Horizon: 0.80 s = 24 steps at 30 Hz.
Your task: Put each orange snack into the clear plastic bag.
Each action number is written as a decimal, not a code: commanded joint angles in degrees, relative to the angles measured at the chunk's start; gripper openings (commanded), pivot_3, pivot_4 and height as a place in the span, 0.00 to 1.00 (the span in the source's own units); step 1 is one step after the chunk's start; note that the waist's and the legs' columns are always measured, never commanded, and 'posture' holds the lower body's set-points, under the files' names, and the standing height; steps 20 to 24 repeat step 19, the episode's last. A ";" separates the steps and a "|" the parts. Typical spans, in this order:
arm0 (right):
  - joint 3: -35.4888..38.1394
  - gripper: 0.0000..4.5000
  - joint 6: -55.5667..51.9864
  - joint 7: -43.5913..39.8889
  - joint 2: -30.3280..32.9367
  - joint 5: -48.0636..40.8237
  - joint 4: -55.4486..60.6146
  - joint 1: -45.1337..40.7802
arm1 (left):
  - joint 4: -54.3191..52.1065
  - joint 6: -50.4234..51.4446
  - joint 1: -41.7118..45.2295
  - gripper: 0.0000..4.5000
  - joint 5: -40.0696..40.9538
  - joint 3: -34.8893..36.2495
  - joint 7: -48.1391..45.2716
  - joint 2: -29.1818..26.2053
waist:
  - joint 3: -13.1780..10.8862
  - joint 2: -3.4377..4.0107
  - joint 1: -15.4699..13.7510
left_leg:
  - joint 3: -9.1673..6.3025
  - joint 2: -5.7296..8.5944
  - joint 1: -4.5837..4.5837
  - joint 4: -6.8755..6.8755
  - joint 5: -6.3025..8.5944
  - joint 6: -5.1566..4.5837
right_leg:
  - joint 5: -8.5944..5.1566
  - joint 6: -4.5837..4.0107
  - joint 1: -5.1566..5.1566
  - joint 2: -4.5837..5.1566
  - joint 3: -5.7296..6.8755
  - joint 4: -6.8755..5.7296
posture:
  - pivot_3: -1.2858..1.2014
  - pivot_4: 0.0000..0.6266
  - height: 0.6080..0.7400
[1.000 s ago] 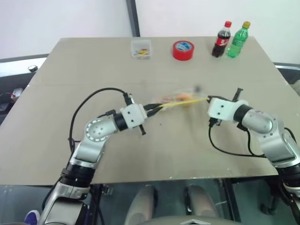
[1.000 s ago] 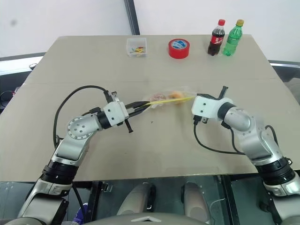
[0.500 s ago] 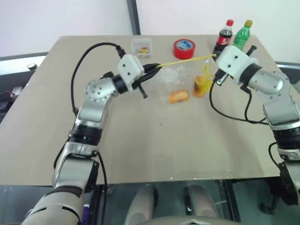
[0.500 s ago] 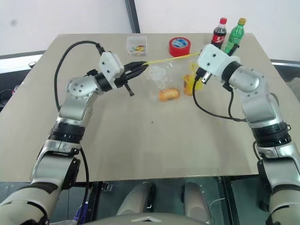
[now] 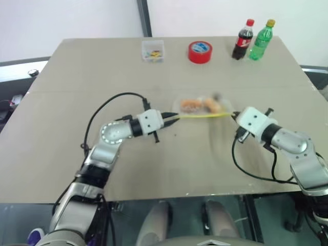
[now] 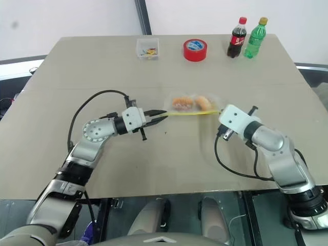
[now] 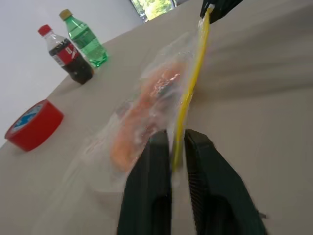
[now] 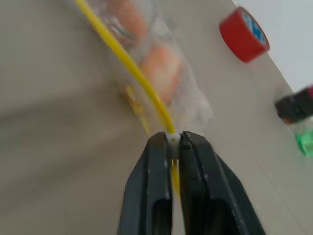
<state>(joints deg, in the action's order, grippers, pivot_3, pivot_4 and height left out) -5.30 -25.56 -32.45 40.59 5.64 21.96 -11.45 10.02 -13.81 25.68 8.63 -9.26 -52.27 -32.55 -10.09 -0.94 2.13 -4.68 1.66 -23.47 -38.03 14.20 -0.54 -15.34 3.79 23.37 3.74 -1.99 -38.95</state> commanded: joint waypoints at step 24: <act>36.02 0.99 -5.86 -17.34 3.85 -31.67 11.64 22.28 | -26.76 37.16 -25.25 1.00 28.62 23.98 -6.25 -14.17 | -0.01 0.02 -0.70 | -0.01 -0.21 0.76 0.06 0.03 -0.01 | -0.03 -0.02 -0.88 0.00 0.08 0.22 | 0.52 0.24 1.00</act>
